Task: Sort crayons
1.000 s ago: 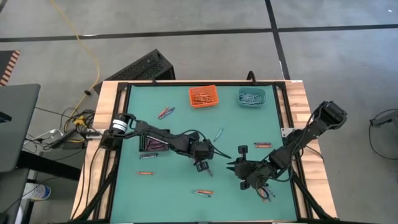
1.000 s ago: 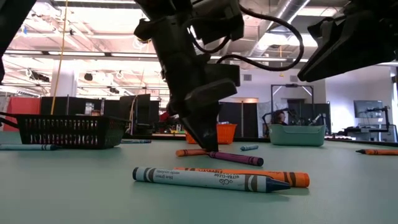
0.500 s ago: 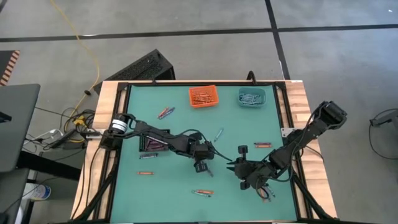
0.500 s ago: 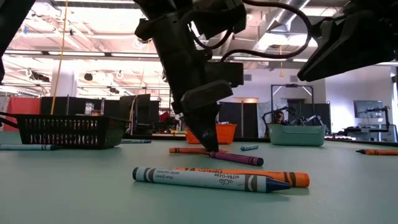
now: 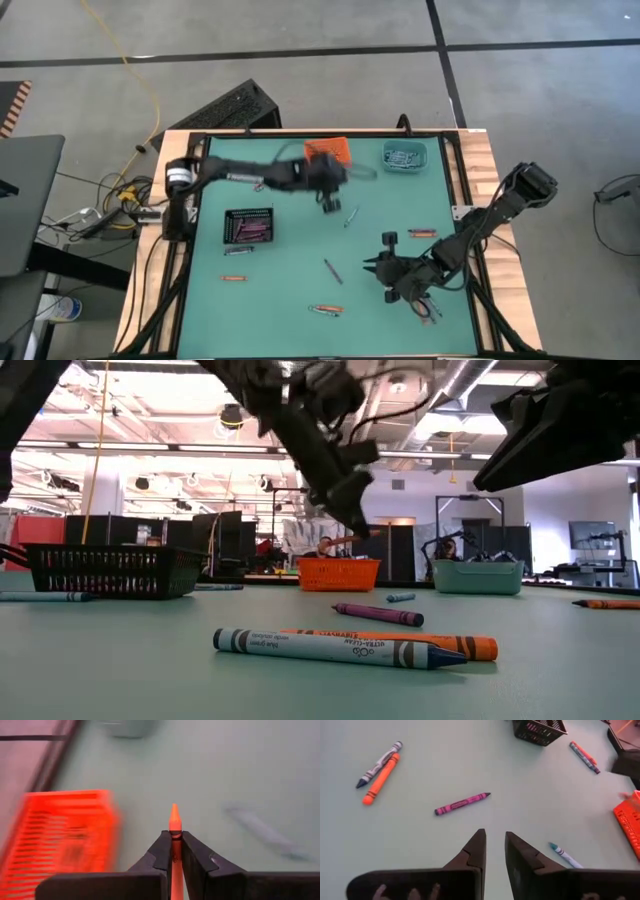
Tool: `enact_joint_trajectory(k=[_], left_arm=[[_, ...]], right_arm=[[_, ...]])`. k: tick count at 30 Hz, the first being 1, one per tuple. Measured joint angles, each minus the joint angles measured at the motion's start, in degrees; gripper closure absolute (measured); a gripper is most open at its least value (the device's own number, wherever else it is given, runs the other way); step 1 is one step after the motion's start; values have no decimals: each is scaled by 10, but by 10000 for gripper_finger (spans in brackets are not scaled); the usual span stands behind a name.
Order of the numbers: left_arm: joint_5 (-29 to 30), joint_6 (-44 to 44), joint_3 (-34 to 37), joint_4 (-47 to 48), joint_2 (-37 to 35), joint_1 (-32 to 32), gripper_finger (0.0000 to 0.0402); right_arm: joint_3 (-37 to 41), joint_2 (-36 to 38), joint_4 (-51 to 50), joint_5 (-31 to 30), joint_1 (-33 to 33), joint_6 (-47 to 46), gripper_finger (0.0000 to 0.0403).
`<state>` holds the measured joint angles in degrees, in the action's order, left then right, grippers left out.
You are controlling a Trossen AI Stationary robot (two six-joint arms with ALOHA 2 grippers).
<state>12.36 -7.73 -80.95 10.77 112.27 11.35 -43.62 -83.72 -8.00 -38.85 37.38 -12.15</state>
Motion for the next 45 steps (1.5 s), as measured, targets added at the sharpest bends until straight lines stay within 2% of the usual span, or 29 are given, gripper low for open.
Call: enact_joint_trajectory(k=[3,8,15,19,26,30,34,38,42,45], left_arm=[[-9,-43,0,-12,4,59,390],[-79,-52,0,-31,4,134,390],[-134,-51,0,-30,4,189,390],[-136,-49,0,-44,4,190,379],[-118,-60,0,-41,4,177,335],[-116,-31,0,-29,-3,172,316],[-105,-25,0,34,-50,163,312],[-91,-16,-1,148,-121,145,312],[-16,3,-1,271,-196,107,311],[41,29,19,318,-258,63,311]], right_arm=[[0,0,0,0,-7,1,333],[0,0,-2,0,-16,2,333],[0,0,-5,0,-29,6,333],[0,0,-5,0,-40,6,333],[0,0,1,0,-60,5,333],[0,0,10,0,-72,-2,333],[0,0,12,0,-76,-34,333],[0,-5,14,0,-76,-62,333],[0,-21,18,-1,-77,-65,333],[0,-40,27,-1,-79,-65,333]])
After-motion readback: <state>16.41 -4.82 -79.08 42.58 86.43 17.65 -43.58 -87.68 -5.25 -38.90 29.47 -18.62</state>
